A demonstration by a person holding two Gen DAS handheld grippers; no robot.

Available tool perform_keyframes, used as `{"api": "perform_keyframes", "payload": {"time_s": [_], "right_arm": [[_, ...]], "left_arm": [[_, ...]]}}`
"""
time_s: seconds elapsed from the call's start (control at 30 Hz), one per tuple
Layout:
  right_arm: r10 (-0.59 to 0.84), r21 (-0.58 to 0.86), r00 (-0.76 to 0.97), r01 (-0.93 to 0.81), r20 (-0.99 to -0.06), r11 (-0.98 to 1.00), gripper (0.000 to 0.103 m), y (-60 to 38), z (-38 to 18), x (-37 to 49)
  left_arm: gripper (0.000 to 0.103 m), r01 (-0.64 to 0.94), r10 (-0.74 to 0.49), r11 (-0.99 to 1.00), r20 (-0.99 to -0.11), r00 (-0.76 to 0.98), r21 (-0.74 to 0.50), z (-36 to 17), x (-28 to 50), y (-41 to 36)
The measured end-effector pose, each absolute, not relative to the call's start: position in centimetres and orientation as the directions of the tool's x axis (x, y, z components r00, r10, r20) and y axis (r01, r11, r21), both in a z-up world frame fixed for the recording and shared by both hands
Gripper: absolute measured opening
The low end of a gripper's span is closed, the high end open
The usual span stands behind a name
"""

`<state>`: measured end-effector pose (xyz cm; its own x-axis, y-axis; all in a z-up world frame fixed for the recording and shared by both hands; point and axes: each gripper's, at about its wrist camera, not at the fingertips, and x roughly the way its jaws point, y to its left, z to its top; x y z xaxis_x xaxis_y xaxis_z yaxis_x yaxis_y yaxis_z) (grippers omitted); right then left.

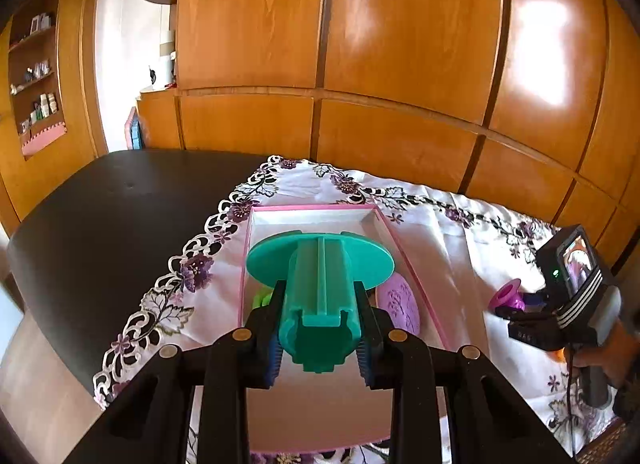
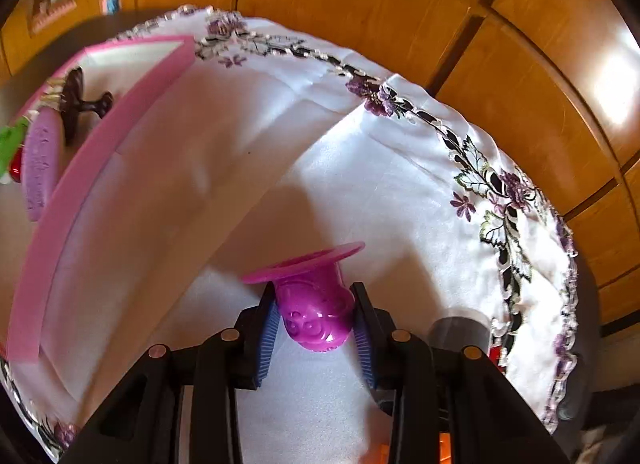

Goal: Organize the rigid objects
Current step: 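Lower the green spool into the tray and open the left tool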

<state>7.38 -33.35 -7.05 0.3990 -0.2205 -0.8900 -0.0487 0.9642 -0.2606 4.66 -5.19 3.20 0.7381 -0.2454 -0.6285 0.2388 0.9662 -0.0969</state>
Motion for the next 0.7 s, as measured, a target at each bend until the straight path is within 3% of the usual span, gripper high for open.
{"api": "perform_keyframes", "payload": {"time_s": [0.37,0.7], "right_arm": [[-0.428,-0.465,0.268,-0.092,-0.863,0.88,0.033,-30.2,-7.8,9.9],[-0.415,-0.444,0.304,-0.029,-0.857,0.896,0.032,-30.5,-8.0,10.2]], "left_arm": [[0.029,0.175,-0.28,0.958,-0.608,0.743,-0.227,2.6,6.8,0.5],[0.03,0.159,-0.278,0.957,-0.622,0.732,-0.24,1.8,7.6,1.0]]}}
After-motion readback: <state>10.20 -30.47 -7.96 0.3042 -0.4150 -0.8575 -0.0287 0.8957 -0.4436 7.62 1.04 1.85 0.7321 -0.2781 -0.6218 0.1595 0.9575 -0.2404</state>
